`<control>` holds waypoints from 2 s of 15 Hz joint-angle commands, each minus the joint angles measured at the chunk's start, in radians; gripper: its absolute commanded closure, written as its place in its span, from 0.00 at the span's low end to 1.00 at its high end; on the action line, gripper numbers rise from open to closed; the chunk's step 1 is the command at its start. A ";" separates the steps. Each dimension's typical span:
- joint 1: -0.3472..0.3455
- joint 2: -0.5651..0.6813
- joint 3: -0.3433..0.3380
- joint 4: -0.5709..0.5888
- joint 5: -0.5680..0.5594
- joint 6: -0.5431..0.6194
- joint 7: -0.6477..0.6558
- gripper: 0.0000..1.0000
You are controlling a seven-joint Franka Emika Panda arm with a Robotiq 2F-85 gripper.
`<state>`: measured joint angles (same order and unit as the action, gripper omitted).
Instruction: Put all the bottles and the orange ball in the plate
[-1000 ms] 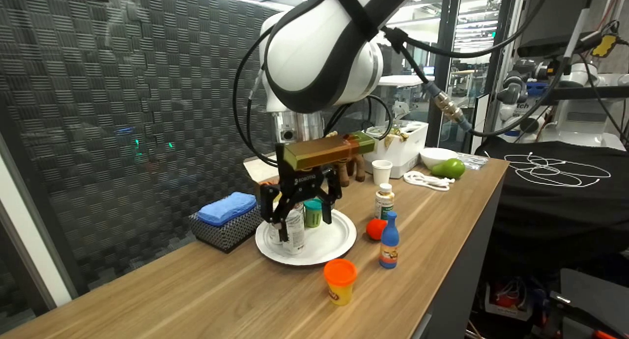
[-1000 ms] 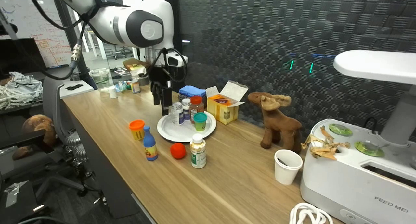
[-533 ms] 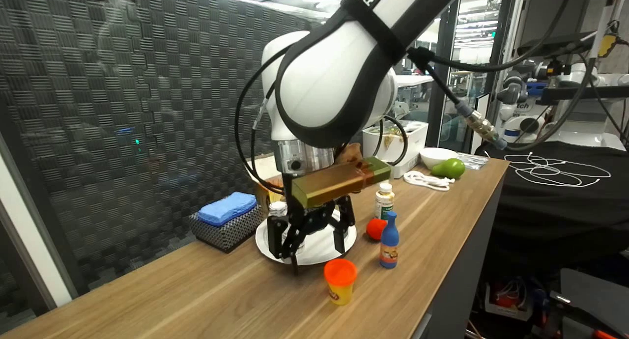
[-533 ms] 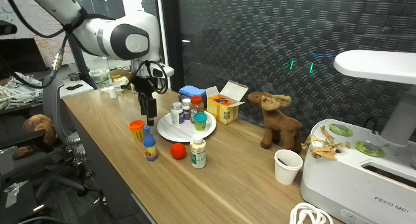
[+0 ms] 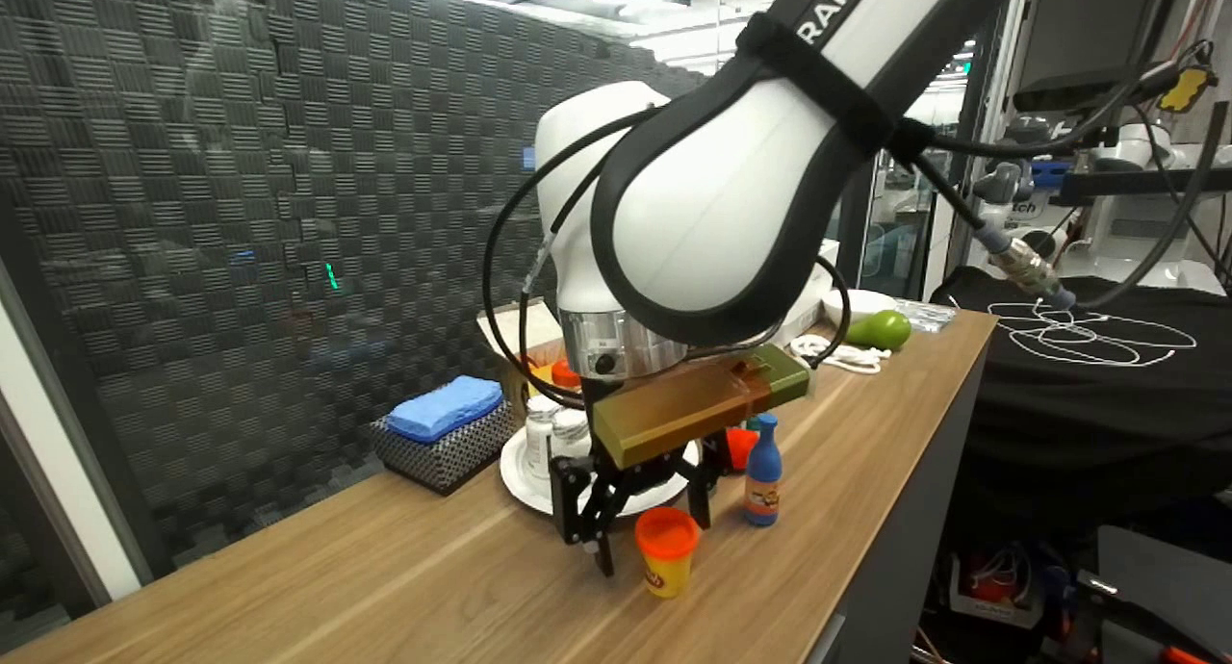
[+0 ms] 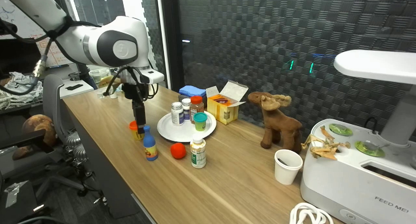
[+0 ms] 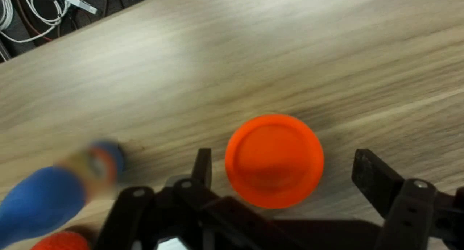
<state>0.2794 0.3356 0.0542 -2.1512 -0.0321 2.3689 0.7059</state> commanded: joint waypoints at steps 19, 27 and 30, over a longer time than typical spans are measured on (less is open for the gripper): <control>-0.037 -0.196 0.021 -0.150 -0.019 0.085 0.066 0.71; -0.127 -0.195 -0.018 -0.078 -0.057 0.071 0.046 0.71; -0.148 -0.157 -0.035 -0.048 -0.098 0.064 0.022 0.71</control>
<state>0.1457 0.1403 0.0316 -2.2470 -0.0834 2.4372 0.7530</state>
